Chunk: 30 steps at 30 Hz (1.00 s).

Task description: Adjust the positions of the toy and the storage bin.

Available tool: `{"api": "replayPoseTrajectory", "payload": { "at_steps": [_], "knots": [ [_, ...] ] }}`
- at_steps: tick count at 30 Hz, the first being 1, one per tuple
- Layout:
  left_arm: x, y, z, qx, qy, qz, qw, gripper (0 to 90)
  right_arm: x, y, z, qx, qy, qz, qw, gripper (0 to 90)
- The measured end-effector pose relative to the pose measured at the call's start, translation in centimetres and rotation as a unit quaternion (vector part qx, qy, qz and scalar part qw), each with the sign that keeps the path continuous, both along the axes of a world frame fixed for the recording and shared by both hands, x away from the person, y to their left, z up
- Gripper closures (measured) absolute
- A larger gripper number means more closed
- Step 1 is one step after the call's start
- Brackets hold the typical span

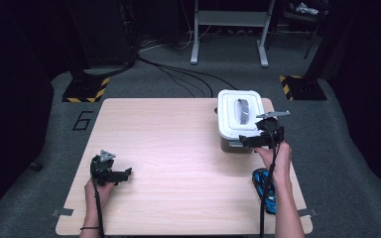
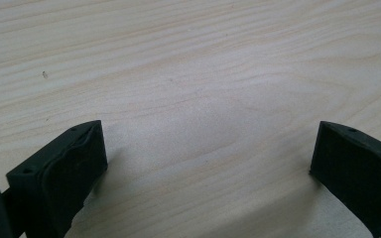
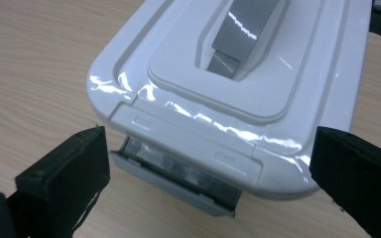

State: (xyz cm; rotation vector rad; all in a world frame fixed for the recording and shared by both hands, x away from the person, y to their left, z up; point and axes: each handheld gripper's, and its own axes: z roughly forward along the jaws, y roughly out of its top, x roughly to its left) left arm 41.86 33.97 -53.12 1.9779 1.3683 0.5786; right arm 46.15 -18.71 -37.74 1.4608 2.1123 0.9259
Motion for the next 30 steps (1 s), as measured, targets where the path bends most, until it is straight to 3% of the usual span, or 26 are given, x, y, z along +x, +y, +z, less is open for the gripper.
{"api": "replayPoseTrajectory", "payload": {
  "at_steps": [8, 12, 19, 24, 30],
  "knots": [
    [0.0, 0.0, 0.0, 0.000, -0.002, 0.001, 1.0000, 0.9, 2.3, 1.1, -0.1, -0.001, -0.001, 0.003, 1.0000, 7.0],
    [0.0, 0.0, 0.0, 0.000, 0.000, -0.001, 1.0000, 0.9, 3.4, 1.6, -0.3, -0.005, -0.014, -0.003, 0.9999, 16.4],
    [0.0, 0.0, 0.0, 0.000, 0.000, -0.001, 1.0000, 0.9, 5.5, 1.5, -0.7, 0.001, -0.028, -0.042, 0.9987, 35.4],
    [0.0, 0.0, 0.0, 0.000, -0.001, 0.000, 1.0000, 0.9, 6.4, 1.6, -1.0, 0.002, -0.043, -0.054, 0.9976, 45.5],
    [0.1, 0.0, 0.0, 0.000, -0.002, 0.000, 1.0000, 0.9, 7.5, 2.2, -1.4, 0.000, -0.043, -0.067, 0.9969, 55.0]
  ]
}}
